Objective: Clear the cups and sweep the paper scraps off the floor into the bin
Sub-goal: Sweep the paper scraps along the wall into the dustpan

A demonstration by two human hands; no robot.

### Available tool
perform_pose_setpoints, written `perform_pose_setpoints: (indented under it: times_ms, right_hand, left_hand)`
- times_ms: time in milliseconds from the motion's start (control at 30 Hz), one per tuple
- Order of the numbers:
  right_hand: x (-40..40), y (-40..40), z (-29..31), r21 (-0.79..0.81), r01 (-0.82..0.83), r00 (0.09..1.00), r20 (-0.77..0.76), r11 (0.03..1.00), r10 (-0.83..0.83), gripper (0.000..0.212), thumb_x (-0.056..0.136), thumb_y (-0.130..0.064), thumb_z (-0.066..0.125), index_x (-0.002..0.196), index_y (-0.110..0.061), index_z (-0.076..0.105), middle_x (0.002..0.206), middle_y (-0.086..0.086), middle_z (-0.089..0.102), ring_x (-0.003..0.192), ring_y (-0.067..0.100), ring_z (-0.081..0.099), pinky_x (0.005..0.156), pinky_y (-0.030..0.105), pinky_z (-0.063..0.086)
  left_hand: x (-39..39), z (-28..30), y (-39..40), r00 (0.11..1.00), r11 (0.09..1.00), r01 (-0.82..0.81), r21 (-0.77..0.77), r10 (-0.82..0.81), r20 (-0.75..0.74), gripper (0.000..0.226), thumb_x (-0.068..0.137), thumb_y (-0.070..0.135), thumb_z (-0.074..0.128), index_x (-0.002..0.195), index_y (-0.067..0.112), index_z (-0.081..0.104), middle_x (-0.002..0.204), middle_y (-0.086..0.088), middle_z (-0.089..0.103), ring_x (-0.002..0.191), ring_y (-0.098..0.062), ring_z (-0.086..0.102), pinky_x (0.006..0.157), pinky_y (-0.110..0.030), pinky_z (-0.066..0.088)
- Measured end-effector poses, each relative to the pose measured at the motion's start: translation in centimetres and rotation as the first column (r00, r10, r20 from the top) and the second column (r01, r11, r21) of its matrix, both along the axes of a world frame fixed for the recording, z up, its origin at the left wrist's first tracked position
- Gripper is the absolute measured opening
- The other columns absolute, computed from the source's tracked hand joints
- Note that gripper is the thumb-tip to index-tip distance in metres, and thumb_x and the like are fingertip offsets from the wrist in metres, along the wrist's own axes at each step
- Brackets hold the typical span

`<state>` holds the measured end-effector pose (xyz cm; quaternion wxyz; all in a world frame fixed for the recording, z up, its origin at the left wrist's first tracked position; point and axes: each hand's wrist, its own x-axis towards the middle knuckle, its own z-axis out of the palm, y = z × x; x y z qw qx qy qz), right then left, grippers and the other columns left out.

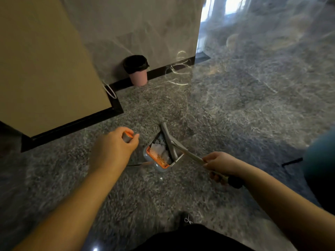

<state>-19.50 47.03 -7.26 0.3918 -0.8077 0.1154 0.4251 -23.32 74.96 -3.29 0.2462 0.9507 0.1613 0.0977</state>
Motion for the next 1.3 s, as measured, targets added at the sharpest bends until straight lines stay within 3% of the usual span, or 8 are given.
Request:
perform_pose_setpoints:
  times_ms: [100,267,433,767,900,1167,1300]
  right_hand:
    - [5.9,0.1,0.4,-0.015,-0.019,1.000,0.004,1.000,0.019,0.025,0.096,-0.007,0.047,0.119,-0.005,0.058,0.068,0.012,0.055,0.046,0.017,0.049,0.041,0.024,0.040]
    - [15.3,1.1,0.1,0.023,-0.003,1.000,-0.012,1.000,0.003,0.026,0.096,-0.008,0.049,0.121,-0.011,0.054,0.072,0.014,0.056,0.048,0.018,0.050,0.044,0.026,0.040]
    - [25.2,2.8,-0.6,0.016,-0.030,1.000,-0.006,0.999,0.031,0.033,0.096,-0.009,0.048,0.128,-0.013,0.052,0.069,0.013,0.055,0.048,0.017,0.049,0.043,0.024,0.039]
    - [42.1,5.1,0.2,0.013,-0.009,1.000,-0.004,1.000,0.009,0.040,0.096,-0.009,0.048,0.136,-0.015,0.046,0.065,0.011,0.056,0.045,0.016,0.049,0.041,0.023,0.039]
    - [49.4,4.9,0.2,0.006,-0.035,0.999,0.013,0.999,0.035,0.035,0.096,-0.011,0.049,0.130,-0.018,0.051,0.066,0.010,0.056,0.046,0.016,0.050,0.043,0.024,0.041]
    - [68.1,3.8,0.5,0.007,-0.108,0.994,0.004,0.994,0.108,0.041,0.096,-0.012,0.050,0.136,-0.019,0.046,0.065,0.012,0.058,0.043,0.016,0.049,0.042,0.024,0.037]
    - [76.4,4.1,2.4,0.011,-0.233,0.972,0.025,0.973,0.232,0.042,0.096,-0.012,0.049,0.138,-0.020,0.045,0.067,0.012,0.057,0.044,0.015,0.049,0.043,0.022,0.037]
  left_hand:
    - [5.4,0.4,0.1,1.000,1.000,-0.015,-0.016,0.015,0.000,0.019,0.089,0.043,0.066,0.090,0.024,0.068,0.074,-0.001,0.065,0.065,-0.022,0.056,0.052,-0.030,0.041]
    - [14.4,0.4,1.3,1.000,1.000,-0.021,0.004,0.021,0.021,0.018,0.089,0.042,0.067,0.090,0.024,0.068,0.070,0.000,0.060,0.061,-0.019,0.050,0.048,-0.026,0.034]
    - [24.9,-0.8,3.3,0.999,0.999,-0.018,-0.028,0.019,0.042,0.020,0.086,0.044,0.069,0.091,0.024,0.070,0.078,-0.002,0.068,0.070,-0.023,0.059,0.059,-0.034,0.050]
    - [43.4,0.4,6.1,0.996,0.999,0.037,-0.002,-0.037,0.084,0.021,0.086,0.041,0.070,0.089,0.021,0.071,0.070,-0.003,0.067,0.064,-0.024,0.058,0.055,-0.037,0.051]
    - [50.0,0.4,6.6,0.990,0.999,0.037,0.012,-0.038,0.138,0.020,0.086,0.038,0.071,0.089,0.019,0.072,0.072,-0.004,0.068,0.064,-0.025,0.059,0.056,-0.039,0.053]
    - [63.8,0.8,5.9,0.983,0.995,-0.103,0.006,0.101,0.152,0.019,0.086,0.038,0.071,0.092,0.020,0.071,0.079,-0.003,0.069,0.066,-0.021,0.056,0.056,-0.033,0.047]
    - [69.2,2.2,6.4,0.963,0.975,-0.219,-0.033,0.221,0.156,0.018,0.084,0.036,0.073,0.089,0.019,0.072,0.079,-0.006,0.069,0.070,-0.028,0.060,0.062,-0.040,0.052]
